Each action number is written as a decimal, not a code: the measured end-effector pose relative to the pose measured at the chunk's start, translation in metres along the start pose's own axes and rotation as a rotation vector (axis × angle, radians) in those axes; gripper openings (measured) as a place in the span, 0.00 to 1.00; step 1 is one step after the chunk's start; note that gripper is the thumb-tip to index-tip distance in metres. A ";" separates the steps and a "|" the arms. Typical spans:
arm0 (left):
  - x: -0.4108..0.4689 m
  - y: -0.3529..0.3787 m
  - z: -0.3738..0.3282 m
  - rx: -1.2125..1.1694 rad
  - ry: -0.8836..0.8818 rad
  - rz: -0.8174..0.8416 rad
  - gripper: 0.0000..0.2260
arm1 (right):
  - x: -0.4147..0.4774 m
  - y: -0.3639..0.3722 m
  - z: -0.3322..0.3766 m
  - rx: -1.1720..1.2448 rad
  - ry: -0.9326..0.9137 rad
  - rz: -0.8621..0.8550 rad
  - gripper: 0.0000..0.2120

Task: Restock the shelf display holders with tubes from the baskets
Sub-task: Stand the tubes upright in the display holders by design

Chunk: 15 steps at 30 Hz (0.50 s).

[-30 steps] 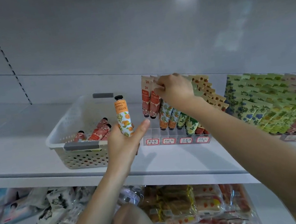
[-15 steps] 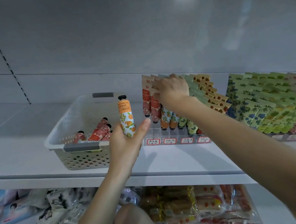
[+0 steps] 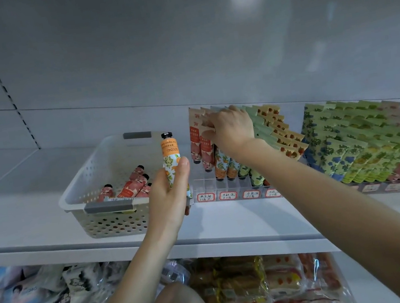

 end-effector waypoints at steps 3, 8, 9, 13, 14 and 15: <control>0.001 0.000 0.001 -0.025 -0.013 0.001 0.11 | 0.001 -0.002 -0.001 0.052 0.003 -0.043 0.12; 0.000 0.001 0.002 -0.018 -0.011 0.006 0.11 | 0.004 -0.002 -0.005 0.023 0.032 -0.051 0.11; 0.000 0.001 0.002 -0.018 -0.009 0.007 0.11 | 0.004 -0.002 -0.006 0.022 0.038 -0.056 0.11; 0.001 0.002 0.002 -0.018 -0.009 0.007 0.11 | 0.005 -0.001 -0.004 -0.003 0.050 -0.061 0.11; 0.002 0.002 0.003 -0.016 -0.009 0.006 0.11 | 0.006 -0.001 -0.003 -0.009 0.055 -0.057 0.11; 0.002 0.002 0.003 -0.015 -0.011 0.005 0.11 | 0.007 -0.001 -0.003 -0.015 0.061 -0.052 0.11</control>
Point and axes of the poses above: each hand's wrist, its own x-axis towards the middle knuckle, its own y-axis out of the palm, z = x × y, the point moved 5 cm from there along x, towards the middle knuckle, and after that the axes turned 9 degrees about y, right-handed, at the moved point
